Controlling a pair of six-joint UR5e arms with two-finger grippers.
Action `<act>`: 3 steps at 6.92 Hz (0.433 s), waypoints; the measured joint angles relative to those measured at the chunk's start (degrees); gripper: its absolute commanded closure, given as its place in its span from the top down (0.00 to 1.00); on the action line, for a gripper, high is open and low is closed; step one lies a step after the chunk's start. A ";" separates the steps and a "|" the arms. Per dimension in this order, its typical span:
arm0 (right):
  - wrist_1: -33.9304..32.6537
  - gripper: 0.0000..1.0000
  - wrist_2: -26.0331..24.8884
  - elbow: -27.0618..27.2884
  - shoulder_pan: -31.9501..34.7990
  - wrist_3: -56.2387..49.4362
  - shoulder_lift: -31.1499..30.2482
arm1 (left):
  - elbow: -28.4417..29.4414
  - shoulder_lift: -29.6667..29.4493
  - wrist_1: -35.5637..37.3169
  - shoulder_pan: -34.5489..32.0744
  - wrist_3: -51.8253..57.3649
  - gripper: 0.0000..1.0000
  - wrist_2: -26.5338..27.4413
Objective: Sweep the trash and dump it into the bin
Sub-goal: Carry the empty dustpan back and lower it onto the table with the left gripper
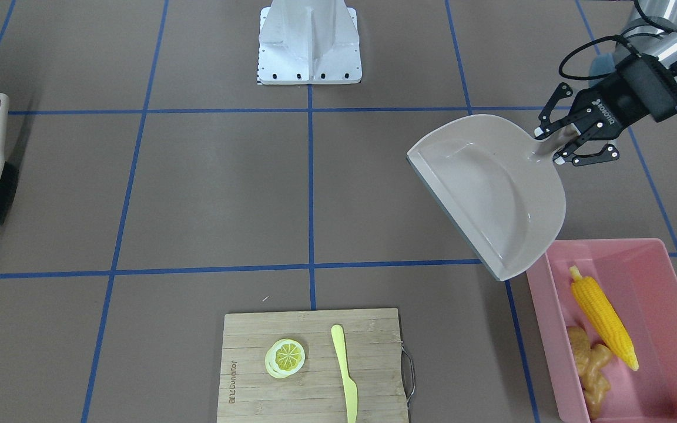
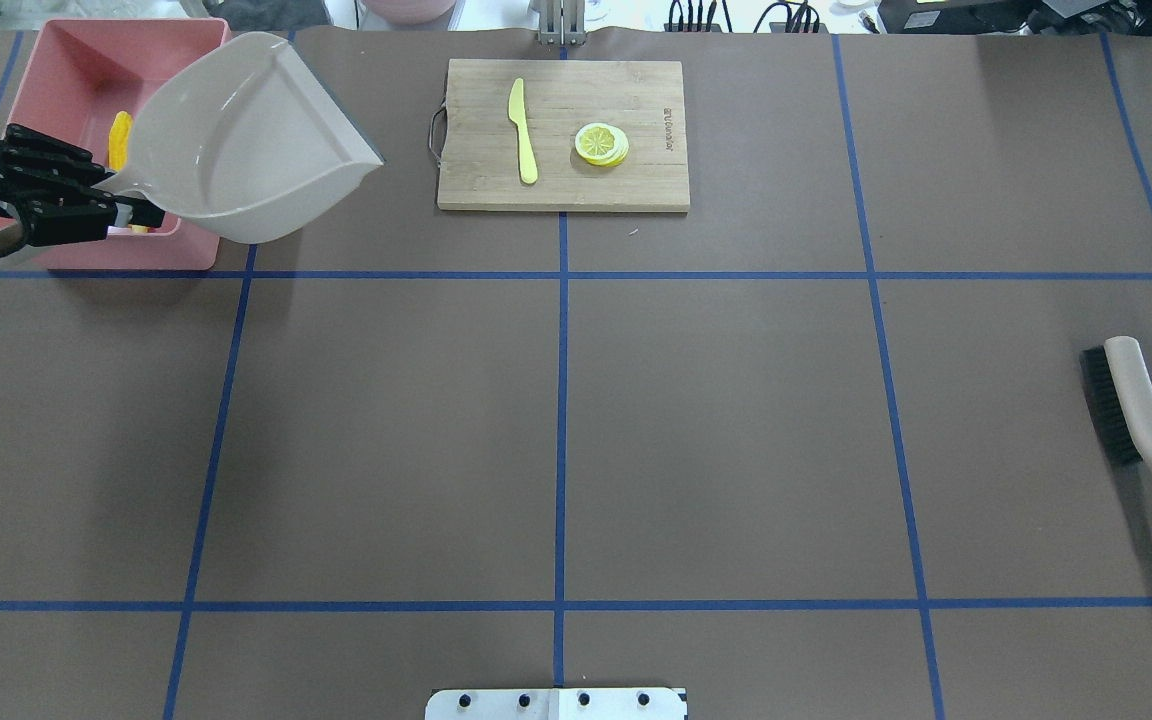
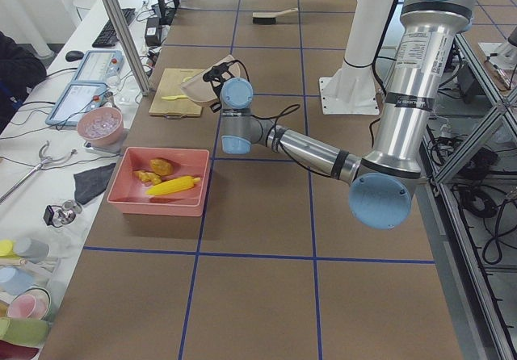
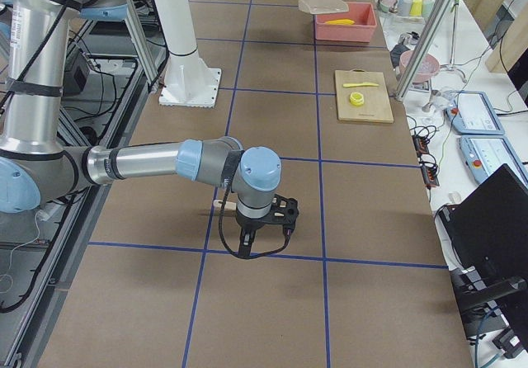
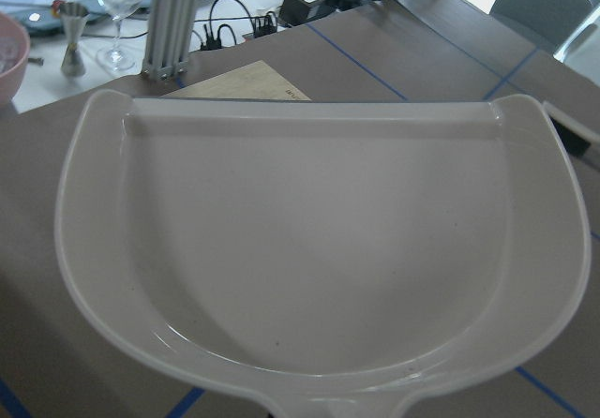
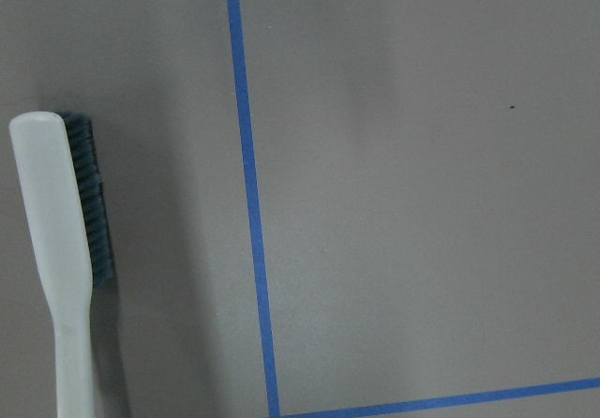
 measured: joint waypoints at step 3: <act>0.00 1.00 0.04 -0.04 0.00 -0.16 0.00 | -0.48 -3.71 14.08 8.33 30.04 0.00 6.59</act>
